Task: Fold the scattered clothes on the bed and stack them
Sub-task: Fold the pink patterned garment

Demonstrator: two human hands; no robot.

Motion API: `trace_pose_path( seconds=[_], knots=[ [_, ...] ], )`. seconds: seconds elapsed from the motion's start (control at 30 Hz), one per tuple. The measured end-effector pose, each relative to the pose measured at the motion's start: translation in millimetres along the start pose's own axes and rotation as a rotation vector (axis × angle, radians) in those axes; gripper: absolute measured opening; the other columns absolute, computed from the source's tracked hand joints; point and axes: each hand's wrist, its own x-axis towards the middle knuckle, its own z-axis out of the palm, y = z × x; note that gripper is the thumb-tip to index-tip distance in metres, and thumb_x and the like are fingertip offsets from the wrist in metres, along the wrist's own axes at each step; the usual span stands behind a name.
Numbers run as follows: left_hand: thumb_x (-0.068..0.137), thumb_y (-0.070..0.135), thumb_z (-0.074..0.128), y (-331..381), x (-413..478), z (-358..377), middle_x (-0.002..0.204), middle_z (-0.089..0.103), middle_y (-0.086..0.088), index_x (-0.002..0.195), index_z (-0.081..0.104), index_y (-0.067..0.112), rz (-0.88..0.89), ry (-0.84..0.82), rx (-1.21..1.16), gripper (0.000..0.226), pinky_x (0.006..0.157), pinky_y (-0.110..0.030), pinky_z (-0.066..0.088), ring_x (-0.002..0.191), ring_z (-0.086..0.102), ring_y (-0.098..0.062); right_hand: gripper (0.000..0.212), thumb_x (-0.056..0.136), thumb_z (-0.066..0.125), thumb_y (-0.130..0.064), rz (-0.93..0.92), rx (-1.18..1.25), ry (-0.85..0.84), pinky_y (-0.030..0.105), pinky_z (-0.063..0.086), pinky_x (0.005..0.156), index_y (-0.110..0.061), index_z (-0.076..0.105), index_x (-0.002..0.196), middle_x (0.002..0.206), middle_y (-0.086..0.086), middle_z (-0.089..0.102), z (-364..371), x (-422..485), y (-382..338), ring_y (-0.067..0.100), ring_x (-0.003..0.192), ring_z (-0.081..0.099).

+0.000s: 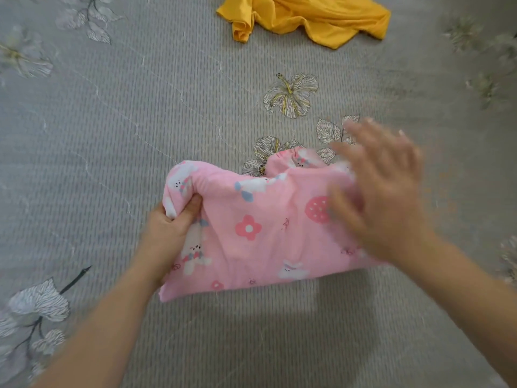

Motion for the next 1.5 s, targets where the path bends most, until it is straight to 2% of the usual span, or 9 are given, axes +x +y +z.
trace_pose_path(
  seconds=[0.1, 0.2, 0.37, 0.47, 0.6, 0.9, 1.17, 1.33, 1.5],
  knots=[
    [0.087, 0.041, 0.062, 3.1, 4.6, 1.8, 0.076, 0.073, 0.009, 0.088, 0.069, 0.023, -0.002, 0.052, -0.03, 0.018, 0.059, -0.024, 0.055, 0.072, 0.069, -0.007, 0.052, 0.093, 0.04, -0.045, -0.131, -0.136, -0.24, 0.058, 0.011, 0.112, -0.028, 0.044, 0.142, 0.154, 0.007, 0.032, 31.7, -31.9, -2.5, 0.027, 0.144, 0.022],
    [0.091, 0.048, 0.054, 1.7, 8.7, 9.0, 0.074, 0.064, 0.01, 0.082, 0.06, 0.025, 0.034, 0.189, 0.131, 0.025, 0.056, -0.025, 0.044, 0.07, 0.061, -0.012, 0.057, 0.094, 0.022, -0.054, 0.188, -0.102, -0.436, 0.049, -0.005, 0.115, -0.04, 0.022, 0.149, 0.161, 0.0, 0.012, 57.7, -23.4, 13.6, 0.024, 0.148, 0.002],
    [0.095, 0.03, 0.053, -2.3, 19.1, 17.9, 0.125, 0.05, -0.018, 0.132, 0.045, 0.008, 0.447, 0.502, 0.596, 0.043, 0.093, -0.038, 0.033, 0.115, 0.044, -0.034, 0.062, 0.088, 0.003, -0.059, 0.323, -0.093, -0.522, 0.051, -0.011, 0.114, -0.046, 0.007, 0.149, 0.162, -0.007, 0.0, 86.2, -5.2, 19.1, 0.021, 0.148, -0.01],
    [0.096, 0.041, 0.033, 5.1, 9.2, 38.5, 0.151, 0.03, -0.012, 0.143, 0.034, 0.024, 0.727, 0.251, 0.921, 0.05, 0.111, -0.041, 0.014, 0.139, 0.025, -0.028, 0.062, 0.087, 0.0, -0.06, 0.364, -0.068, -0.554, 0.054, -0.009, 0.114, -0.049, 0.001, 0.148, 0.161, -0.009, -0.005, 93.4, -5.7, 24.7, 0.02, 0.148, -0.011],
    [0.089, 0.061, 0.007, -8.3, 24.7, 59.7, 0.16, -0.002, 0.011, 0.147, 0.01, 0.047, 0.559, -0.028, 1.092, 0.06, 0.115, -0.035, -0.012, 0.146, -0.011, -0.01, 0.055, 0.093, 0.003, -0.054, 0.428, 0.029, -0.568, 0.052, -0.006, 0.115, -0.05, 0.001, 0.148, 0.161, -0.012, -0.006, 101.1, -5.6, 30.6, 0.016, 0.148, -0.011],
    [0.096, 0.052, 0.01, -30.4, 32.0, 50.1, 0.159, -0.011, 0.011, 0.147, 0.001, 0.049, 0.297, 0.152, 1.055, 0.052, 0.115, -0.045, -0.012, 0.145, -0.016, -0.014, 0.055, 0.093, 0.016, -0.048, 0.529, 0.176, -0.492, 0.046, 0.01, 0.118, -0.049, 0.014, 0.147, 0.161, -0.006, 0.011, 91.1, -28.9, 61.6, 0.015, 0.148, 0.009],
    [0.096, 0.035, 0.047, -48.2, 10.7, 19.8, 0.152, 0.018, -0.013, 0.145, 0.017, 0.051, 0.102, 0.226, 0.72, 0.059, 0.112, -0.045, 0.016, 0.135, 0.02, -0.032, 0.085, 0.074, 0.078, -0.047, 1.176, 0.527, -0.315, 0.036, 0.036, 0.101, -0.023, 0.035, 0.143, 0.135, 0.008, 0.044, 73.2, -62.7, 72.4, 0.024, 0.129, 0.042],
    [0.066, 0.026, 0.084, -42.7, -12.0, -1.5, 0.142, 0.045, -0.019, 0.146, 0.03, 0.008, -0.146, 0.21, 0.317, 0.098, 0.103, -0.037, 0.038, 0.127, 0.048, -0.028, 0.045, 0.065, 0.087, -0.032, 1.457, 0.725, -0.337, 0.037, 0.053, 0.081, -0.007, 0.067, 0.097, 0.095, 0.01, 0.068, 50.6, -76.2, 53.5, 0.024, 0.089, 0.064],
    [0.055, 0.029, 0.083, -28.1, -67.0, -19.7, 0.1, 0.067, -0.018, 0.109, 0.061, -0.001, -0.149, 0.082, 0.329, 0.066, 0.069, -0.031, 0.046, 0.085, 0.063, -0.025, 0.038, 0.069, 0.084, -0.026, 1.433, 0.621, -0.331, 0.035, 0.047, 0.073, -0.004, 0.067, 0.096, 0.098, 0.018, 0.068, -6.3, -135.1, 11.1, 0.032, 0.093, 0.065]
  ],
)
